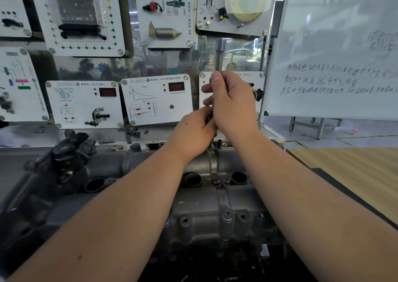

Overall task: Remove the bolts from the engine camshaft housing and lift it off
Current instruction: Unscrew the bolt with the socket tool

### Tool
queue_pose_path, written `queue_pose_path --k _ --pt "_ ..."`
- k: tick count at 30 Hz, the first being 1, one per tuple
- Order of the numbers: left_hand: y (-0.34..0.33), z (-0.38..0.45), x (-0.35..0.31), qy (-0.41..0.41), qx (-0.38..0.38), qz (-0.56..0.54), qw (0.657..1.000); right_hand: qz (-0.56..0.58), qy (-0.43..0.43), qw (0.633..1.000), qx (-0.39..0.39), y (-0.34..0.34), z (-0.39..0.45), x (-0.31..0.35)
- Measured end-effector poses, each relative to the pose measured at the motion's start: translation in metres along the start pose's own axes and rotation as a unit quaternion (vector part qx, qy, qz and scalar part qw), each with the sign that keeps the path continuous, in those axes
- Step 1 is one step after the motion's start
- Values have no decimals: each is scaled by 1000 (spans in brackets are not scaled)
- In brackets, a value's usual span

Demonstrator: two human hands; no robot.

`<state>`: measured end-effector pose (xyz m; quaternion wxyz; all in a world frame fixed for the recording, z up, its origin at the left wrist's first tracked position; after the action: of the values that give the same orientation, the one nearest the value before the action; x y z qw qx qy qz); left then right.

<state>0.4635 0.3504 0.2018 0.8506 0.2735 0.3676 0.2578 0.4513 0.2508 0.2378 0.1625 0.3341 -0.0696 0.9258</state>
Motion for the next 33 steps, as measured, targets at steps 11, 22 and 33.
queue_pose_path --k 11,22,33 --pt "1 -5 -3 4 28 -24 999 1 18 1000 -5 -1 -1 2" --pt "4 -2 -1 -11 -7 -13 1000 12 9 1000 28 -3 -1 0" --pt "2 -3 -2 -26 -10 -18 999 10 2 1000 20 -1 2 0"
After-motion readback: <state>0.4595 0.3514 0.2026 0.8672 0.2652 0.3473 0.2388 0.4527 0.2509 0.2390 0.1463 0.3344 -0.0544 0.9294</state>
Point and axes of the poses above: each hand's wrist, its own z-axis towards the middle knuckle, its own y-axis out of the back of the hand, x = y × z, the point moved 3 cm from there along z, towards the middle knuckle, and after that the axes turned 8 degrees about z, right-handed, at the moved point
